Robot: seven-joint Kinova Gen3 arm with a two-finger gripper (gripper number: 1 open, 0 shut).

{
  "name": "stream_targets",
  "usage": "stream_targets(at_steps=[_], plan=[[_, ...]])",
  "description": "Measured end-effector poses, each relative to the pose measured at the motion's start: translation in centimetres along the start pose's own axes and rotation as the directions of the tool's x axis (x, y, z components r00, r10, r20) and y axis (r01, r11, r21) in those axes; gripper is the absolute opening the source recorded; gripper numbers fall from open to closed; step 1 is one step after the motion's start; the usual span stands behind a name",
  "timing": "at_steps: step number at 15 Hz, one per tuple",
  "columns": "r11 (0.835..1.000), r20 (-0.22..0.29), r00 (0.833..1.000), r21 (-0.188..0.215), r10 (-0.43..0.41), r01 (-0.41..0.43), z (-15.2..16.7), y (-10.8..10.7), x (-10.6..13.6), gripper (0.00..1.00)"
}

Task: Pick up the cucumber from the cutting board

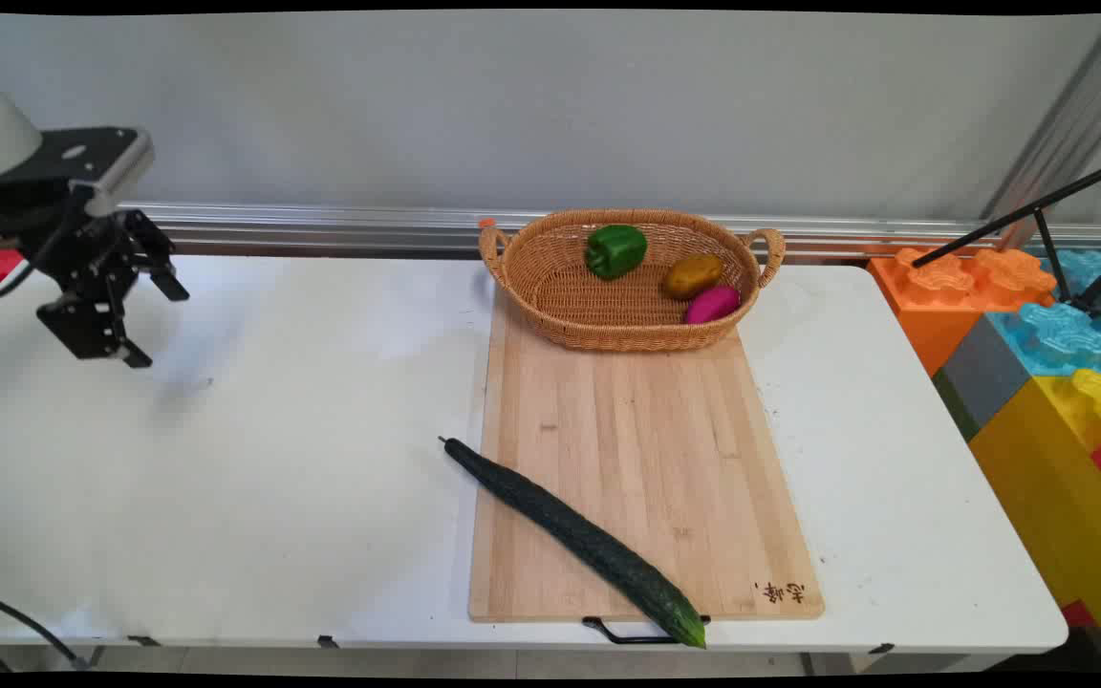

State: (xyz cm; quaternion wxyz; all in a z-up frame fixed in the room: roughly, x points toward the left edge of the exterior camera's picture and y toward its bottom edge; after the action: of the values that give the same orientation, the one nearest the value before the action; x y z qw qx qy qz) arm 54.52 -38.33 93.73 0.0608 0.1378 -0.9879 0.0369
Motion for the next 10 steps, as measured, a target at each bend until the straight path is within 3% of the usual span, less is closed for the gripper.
stream_targets(at_steps=[4, 7, 10], plan=[[1.0, -0.088, 0.996, -0.027, -0.006, 0.004, 1.9, 0.7, 2.1, 1.0], [0.998, -0.208, 0.978, -0.067, -0.009, -0.005, 3.2, 1.3, 6.5, 1.0], [0.995, -0.272, 0.962, -0.089, 0.016, -0.042, 3.9, 1.4, 10.7, 1.0]])
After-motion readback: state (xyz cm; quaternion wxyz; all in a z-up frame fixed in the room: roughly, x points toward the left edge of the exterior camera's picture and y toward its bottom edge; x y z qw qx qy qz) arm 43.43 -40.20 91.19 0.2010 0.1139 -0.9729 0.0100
